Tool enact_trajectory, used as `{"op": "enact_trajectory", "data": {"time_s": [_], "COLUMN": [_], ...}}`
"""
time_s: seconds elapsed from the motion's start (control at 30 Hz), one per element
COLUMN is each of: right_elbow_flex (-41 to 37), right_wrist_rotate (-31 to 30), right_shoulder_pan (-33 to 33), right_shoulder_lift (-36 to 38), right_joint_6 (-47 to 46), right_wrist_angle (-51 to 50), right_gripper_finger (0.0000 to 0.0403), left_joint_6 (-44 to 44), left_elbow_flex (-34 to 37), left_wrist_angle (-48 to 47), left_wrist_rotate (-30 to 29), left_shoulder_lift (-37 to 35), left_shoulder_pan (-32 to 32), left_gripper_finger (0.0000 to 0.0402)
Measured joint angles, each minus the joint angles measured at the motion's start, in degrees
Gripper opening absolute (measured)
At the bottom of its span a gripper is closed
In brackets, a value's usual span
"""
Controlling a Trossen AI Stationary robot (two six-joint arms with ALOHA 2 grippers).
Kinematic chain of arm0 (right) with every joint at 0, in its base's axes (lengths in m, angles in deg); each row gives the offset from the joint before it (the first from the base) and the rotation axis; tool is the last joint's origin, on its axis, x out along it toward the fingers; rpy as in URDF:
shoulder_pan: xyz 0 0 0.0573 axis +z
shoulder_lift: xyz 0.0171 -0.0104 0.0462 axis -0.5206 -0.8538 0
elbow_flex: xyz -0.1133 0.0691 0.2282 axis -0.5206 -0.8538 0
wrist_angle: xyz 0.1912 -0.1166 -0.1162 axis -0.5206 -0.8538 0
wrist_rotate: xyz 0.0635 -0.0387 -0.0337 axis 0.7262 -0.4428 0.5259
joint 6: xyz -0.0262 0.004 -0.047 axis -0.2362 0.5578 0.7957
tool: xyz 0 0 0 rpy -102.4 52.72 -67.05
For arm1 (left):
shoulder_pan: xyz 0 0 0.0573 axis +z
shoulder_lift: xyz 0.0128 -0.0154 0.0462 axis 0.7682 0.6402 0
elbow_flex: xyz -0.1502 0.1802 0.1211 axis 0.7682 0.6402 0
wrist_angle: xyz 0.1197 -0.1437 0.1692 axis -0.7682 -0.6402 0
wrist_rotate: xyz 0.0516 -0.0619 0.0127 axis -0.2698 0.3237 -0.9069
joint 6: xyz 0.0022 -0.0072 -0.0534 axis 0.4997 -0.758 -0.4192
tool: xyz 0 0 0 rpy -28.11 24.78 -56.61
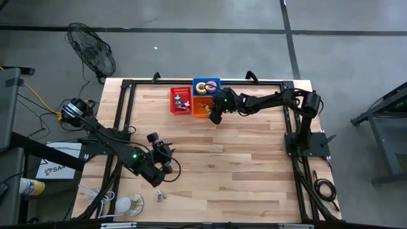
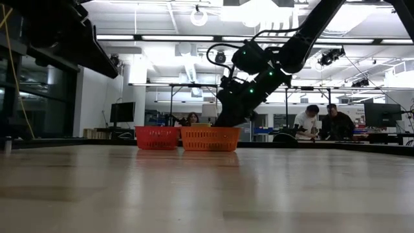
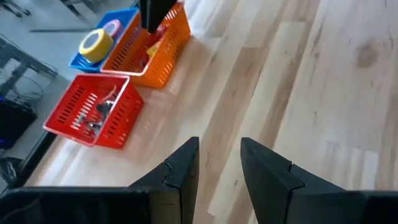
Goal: Pick and place Stapler, Stapler remover, tape
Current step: Put the white staple remover into the red bin
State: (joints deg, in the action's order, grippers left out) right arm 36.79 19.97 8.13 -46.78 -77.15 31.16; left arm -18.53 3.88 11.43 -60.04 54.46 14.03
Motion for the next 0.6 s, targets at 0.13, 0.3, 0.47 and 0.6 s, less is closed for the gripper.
{"op": "enact_trajectory", "data": {"time_s": [0.13,0.3,0.47,0.6], "right_elbow_flex": [0.0,0.0,0.0,0.0], "right_wrist_rotate": [0.1,1.7,4.9,7.9], "right_shoulder_pan": [0.0,0.0,0.1,0.6], "right_shoulder_lift": [0.0,0.2,1.3,2.9], "right_joint_6": [1.4,4.6,8.4,12.4], "right_wrist_angle": [-0.4,-1.1,-3.6,-6.2], "right_gripper_finger": [0.0132,0.0160,0.0189,0.0202], "left_joint_6": [-0.1,4.3,12.9,16.7], "left_elbow_flex": [-0.1,-2.8,-5.5,-5.6], "left_wrist_angle": [0.0,-1.4,-2.1,-2.7], "left_wrist_rotate": [3.6,12.2,26.9,36.9], "left_shoulder_lift": [0.0,0.0,0.0,0.0], "left_shoulder_pan": [0.0,0.0,0.0,0.0], "left_gripper_finger": [0.0115,0.0115,0.0115,0.0115]}}
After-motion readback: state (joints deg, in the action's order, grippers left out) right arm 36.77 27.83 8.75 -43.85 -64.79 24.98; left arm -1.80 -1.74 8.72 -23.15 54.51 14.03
